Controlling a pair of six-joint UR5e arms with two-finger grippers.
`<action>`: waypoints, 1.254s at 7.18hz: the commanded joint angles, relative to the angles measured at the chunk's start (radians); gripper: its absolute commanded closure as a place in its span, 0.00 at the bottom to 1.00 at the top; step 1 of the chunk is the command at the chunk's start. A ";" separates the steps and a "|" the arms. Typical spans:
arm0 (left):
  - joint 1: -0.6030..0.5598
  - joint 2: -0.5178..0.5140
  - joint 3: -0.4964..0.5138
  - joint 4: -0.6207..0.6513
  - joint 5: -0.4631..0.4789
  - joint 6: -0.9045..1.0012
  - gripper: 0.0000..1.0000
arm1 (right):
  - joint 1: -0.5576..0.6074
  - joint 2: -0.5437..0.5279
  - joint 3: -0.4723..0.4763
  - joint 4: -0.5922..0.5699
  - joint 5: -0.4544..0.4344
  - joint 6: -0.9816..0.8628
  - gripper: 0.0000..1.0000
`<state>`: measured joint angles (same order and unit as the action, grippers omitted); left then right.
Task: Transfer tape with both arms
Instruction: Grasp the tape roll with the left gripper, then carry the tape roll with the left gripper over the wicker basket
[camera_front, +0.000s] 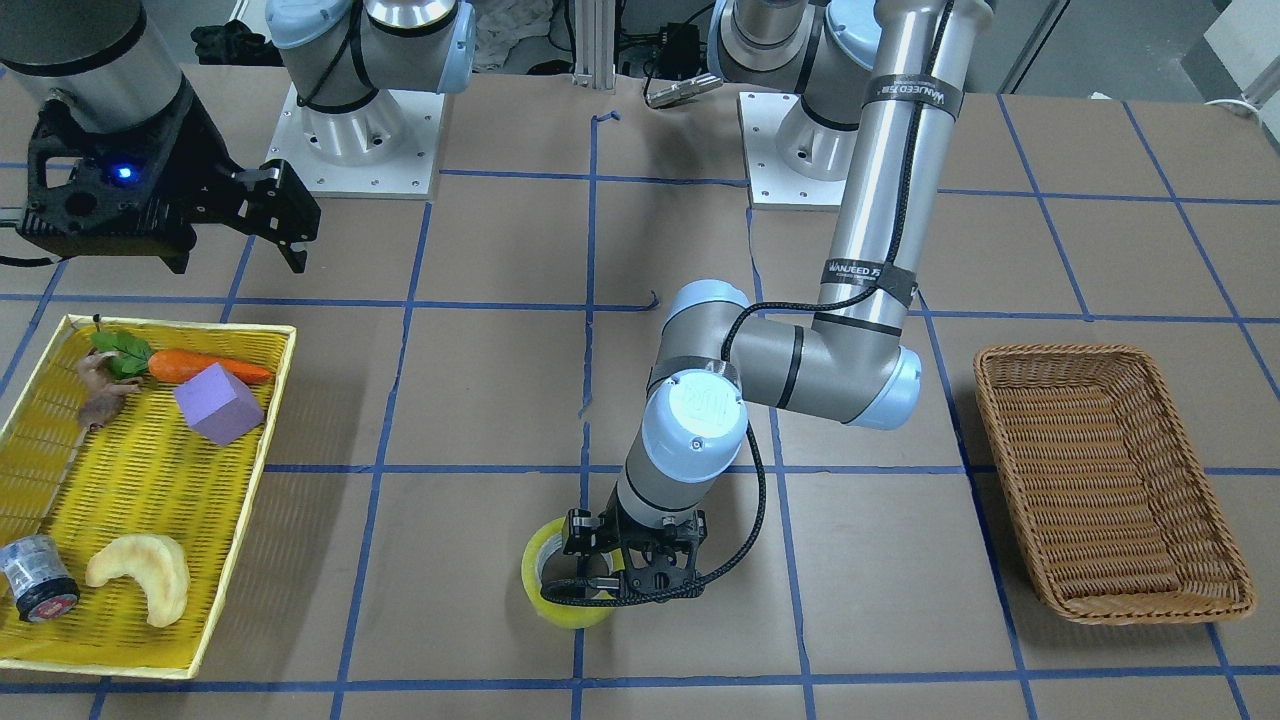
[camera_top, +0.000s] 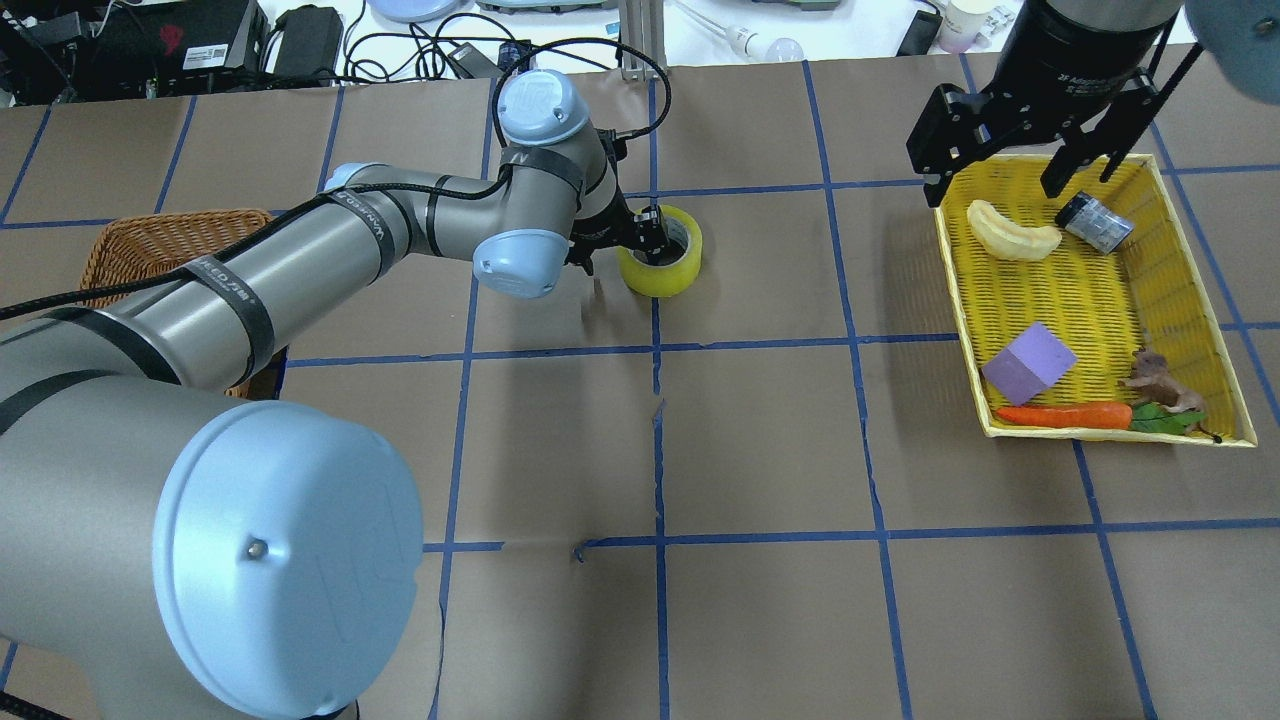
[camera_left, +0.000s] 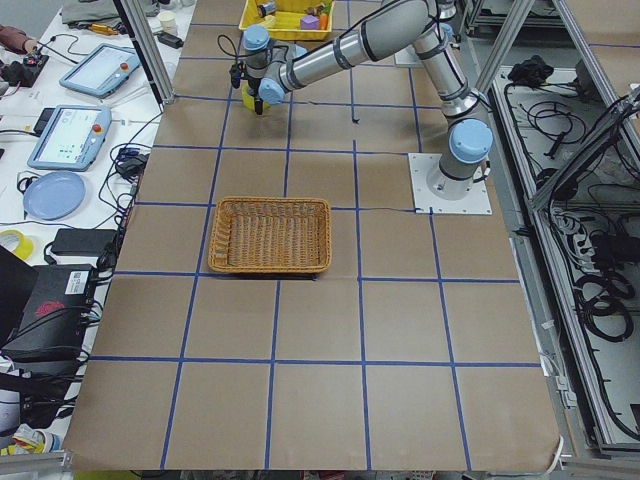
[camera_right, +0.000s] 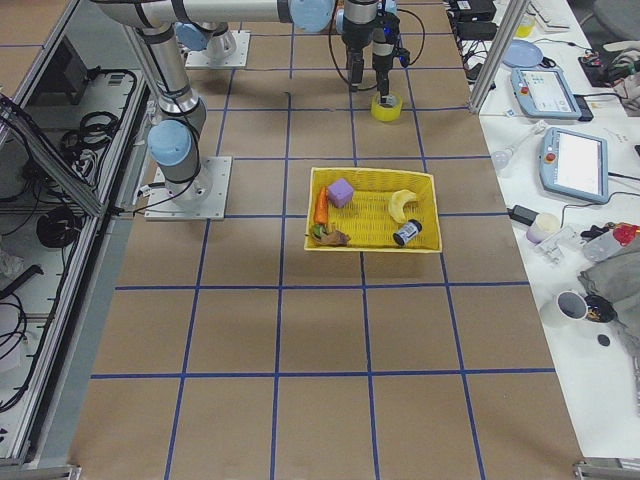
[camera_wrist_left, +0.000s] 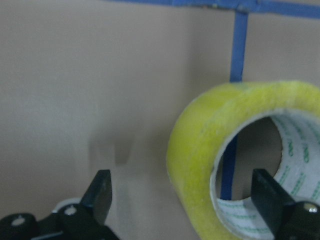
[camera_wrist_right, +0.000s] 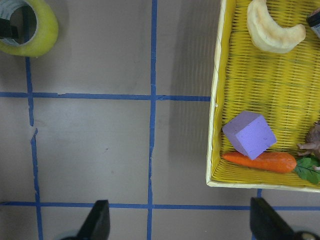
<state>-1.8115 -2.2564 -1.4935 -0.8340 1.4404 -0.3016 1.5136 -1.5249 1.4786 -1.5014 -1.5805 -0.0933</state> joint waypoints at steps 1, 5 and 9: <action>-0.002 0.011 -0.002 -0.010 -0.002 -0.005 1.00 | 0.000 -0.001 0.000 0.000 0.004 -0.002 0.00; 0.087 0.099 0.016 -0.122 0.009 0.028 1.00 | -0.001 0.006 -0.011 -0.017 0.002 -0.013 0.00; 0.354 0.296 0.000 -0.432 0.017 0.309 1.00 | -0.001 0.000 -0.004 -0.020 0.004 -0.013 0.00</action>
<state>-1.5392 -2.0189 -1.4828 -1.1733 1.4542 -0.0294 1.5125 -1.5239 1.4733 -1.5214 -1.5770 -0.1058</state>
